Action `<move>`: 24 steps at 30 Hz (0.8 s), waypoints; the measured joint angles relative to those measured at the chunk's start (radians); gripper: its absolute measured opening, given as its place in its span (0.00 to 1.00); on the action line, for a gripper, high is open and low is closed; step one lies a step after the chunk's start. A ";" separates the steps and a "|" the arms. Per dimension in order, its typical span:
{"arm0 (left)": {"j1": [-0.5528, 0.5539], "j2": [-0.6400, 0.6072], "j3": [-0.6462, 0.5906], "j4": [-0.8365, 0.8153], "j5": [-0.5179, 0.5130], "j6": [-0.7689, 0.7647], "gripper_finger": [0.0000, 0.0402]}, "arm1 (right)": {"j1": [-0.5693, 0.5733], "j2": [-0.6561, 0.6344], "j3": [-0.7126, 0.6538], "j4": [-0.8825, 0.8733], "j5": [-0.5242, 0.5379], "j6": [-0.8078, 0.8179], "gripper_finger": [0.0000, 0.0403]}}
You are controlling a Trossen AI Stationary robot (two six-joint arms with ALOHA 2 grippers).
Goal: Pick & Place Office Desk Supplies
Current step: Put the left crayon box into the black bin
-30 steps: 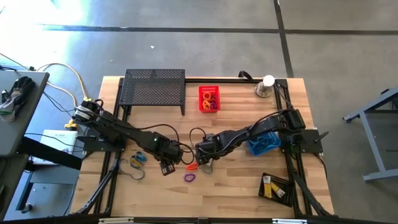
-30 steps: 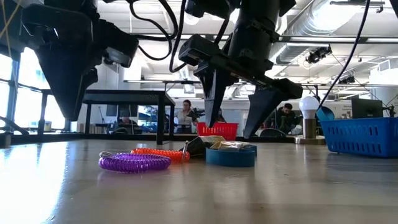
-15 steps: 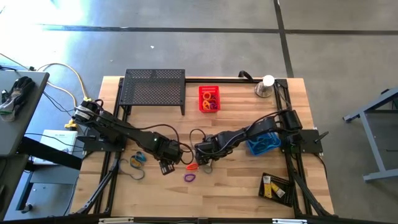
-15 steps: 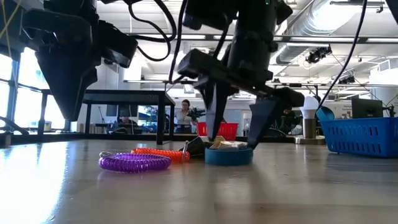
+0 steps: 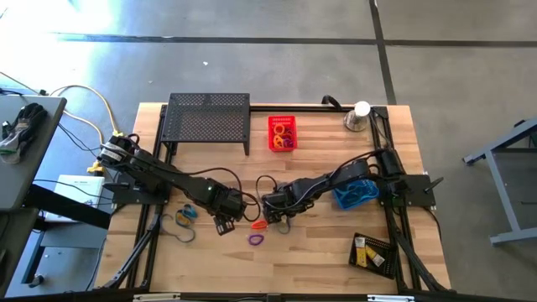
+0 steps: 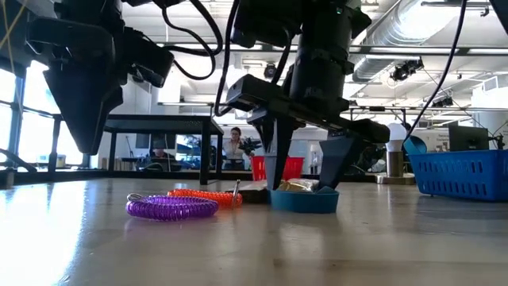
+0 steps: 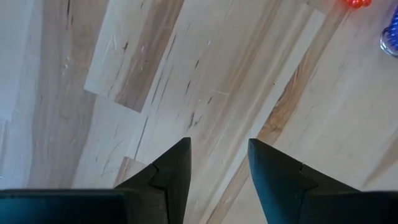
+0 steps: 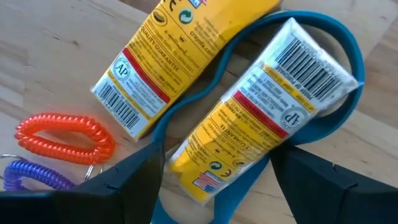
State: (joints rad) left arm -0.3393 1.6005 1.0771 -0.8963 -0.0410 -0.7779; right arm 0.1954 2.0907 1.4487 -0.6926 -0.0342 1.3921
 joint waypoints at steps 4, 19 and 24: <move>0.000 0.000 0.000 -0.002 -0.007 0.002 0.38 | -0.001 0.001 0.000 0.000 -0.001 -0.004 0.70; 0.004 -0.033 -0.001 -0.001 -0.039 0.022 0.38 | -0.012 0.004 -0.001 -0.005 0.000 -0.025 0.60; 0.004 -0.035 -0.001 -0.003 -0.043 0.022 0.38 | -0.012 0.005 -0.002 -0.010 0.002 -0.035 0.49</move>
State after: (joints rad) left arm -0.3351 1.5652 1.0763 -0.8996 -0.0837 -0.7559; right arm 0.1833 2.0953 1.4464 -0.7029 -0.0325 1.3571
